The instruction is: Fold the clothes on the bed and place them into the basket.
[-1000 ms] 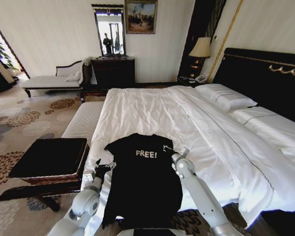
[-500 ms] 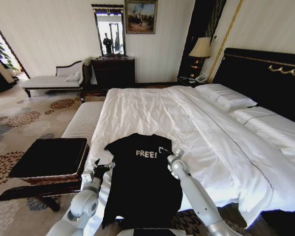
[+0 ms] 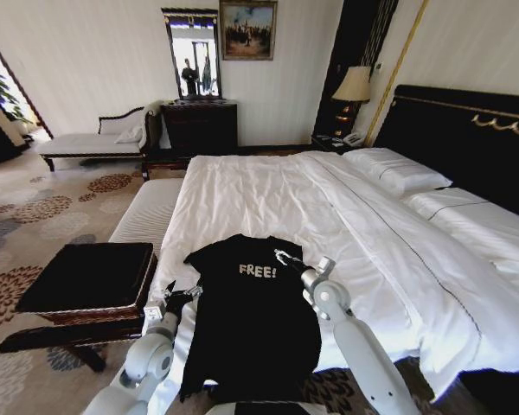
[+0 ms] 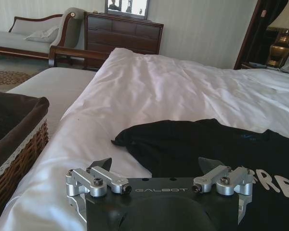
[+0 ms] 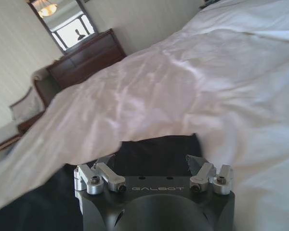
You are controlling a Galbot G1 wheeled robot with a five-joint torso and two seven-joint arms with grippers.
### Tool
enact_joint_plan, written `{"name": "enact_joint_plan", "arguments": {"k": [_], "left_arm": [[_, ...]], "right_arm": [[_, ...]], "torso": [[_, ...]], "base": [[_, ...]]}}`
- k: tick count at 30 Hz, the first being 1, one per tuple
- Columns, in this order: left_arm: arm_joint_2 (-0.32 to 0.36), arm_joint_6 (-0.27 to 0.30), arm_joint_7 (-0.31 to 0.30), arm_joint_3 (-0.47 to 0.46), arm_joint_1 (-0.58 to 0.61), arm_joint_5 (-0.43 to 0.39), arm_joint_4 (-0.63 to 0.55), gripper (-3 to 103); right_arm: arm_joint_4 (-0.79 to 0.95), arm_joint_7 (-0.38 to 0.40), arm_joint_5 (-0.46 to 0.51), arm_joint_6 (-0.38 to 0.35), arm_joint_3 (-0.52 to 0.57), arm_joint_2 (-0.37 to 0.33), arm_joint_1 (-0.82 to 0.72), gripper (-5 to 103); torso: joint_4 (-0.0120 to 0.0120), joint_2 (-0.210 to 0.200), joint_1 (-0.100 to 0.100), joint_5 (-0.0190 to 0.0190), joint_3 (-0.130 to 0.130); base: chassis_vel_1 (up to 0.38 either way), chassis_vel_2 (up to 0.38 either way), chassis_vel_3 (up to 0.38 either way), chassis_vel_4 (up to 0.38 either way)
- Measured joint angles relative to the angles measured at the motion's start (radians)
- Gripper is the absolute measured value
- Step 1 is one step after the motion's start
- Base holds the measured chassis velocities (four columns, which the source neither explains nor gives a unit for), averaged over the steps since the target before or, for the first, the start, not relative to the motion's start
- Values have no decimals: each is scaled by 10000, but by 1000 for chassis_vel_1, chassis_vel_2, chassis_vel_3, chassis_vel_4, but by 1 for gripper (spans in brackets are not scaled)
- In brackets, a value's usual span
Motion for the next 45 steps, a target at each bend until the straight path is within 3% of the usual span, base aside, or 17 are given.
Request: {"name": "enact_joint_plan", "arguments": {"k": [2,3,5,13,34,45], "left_arm": [[0,0,1,-6,16,0,-8,100],[-7,0,9,-18,45,4,-24,100],[-32,-2,24,-23,70,13,-40,100],[-46,-6,36,35,30,31,-71,100],[-158,-34,83,35,3,18,-52,100],[-222,-36,111,48,0,37,-49,100]], "right_arm": [[-254,-78,-377,98,58,-72,-13,84],[-769,-257,-1273,364,164,-287,-61,89],[-1225,-437,-2161,696,267,-488,-162,98],[-1832,-1028,-3828,1532,339,-944,-493,100],[-545,-1402,-3713,1291,-749,-1896,-1143,100],[-65,-1641,-4197,1511,-1586,-2646,-1251,100]], "torso": [[0,0,0,0,0],[-2,0,1,0,0],[-4,0,0,-1,0],[-1,0,1,-4,0],[0,0,0,-4,-1],[0,0,0,-3,0]], "base": [[0,0,0,0],[0,0,0,0],[0,0,0,0],[0,0,0,0],[0,0,0,0],[0,0,0,0]]}}
